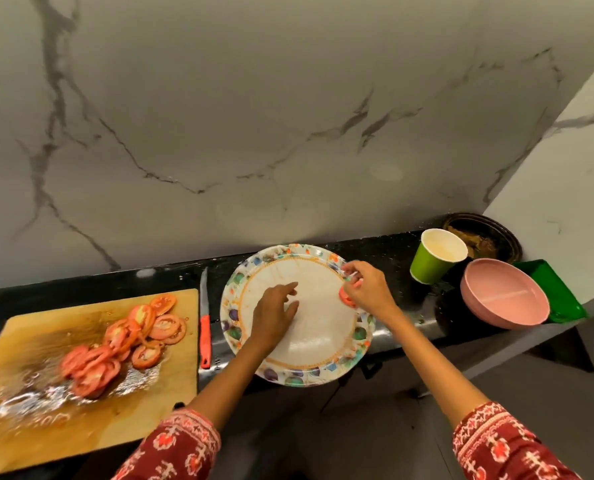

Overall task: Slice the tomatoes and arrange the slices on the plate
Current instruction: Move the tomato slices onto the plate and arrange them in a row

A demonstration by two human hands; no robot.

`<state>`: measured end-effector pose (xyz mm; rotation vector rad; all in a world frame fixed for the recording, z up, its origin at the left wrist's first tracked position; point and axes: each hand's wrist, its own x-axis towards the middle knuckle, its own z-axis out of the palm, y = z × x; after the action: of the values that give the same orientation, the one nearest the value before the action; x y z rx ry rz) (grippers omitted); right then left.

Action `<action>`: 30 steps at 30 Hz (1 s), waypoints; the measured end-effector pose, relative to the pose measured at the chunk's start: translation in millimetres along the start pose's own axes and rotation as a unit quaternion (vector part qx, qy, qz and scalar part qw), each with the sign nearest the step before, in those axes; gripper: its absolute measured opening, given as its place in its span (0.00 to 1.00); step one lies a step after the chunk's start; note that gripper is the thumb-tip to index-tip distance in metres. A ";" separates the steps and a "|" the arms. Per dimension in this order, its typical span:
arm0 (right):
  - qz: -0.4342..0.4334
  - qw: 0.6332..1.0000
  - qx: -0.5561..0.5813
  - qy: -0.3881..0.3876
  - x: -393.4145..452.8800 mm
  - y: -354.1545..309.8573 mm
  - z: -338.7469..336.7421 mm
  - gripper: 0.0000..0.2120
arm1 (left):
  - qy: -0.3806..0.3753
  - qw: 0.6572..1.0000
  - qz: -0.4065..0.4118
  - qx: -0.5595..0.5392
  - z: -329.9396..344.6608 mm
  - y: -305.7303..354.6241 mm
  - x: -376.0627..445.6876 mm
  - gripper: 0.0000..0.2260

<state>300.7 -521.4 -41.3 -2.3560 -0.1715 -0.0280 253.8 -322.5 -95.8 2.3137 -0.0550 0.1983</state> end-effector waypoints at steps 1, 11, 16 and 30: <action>-0.022 1.000 0.006 0.004 -3.5 -10.5 12.6 0.14 | 0.022 1.000 0.007 -0.001 -12.0 -7.1 -10.3 0.18; -0.149 0.978 0.070 -0.132 -24.9 -146.8 154.6 0.10 | 0.193 0.972 -0.111 0.075 -170.7 -96.1 -112.8 0.16; -0.140 0.973 0.001 -0.181 -33.7 -188.9 210.5 0.12 | 0.205 0.954 -0.197 0.090 -226.2 -143.6 -153.3 0.18; -0.026 0.969 -0.093 -0.225 -18.6 -217.0 219.6 0.10 | 0.158 0.972 -0.174 0.006 -259.5 -170.4 -157.0 0.17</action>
<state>246.8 -216.9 -47.1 -2.5113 -0.4689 0.4889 83.7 -20.2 -70.3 2.2326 0.5092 0.3827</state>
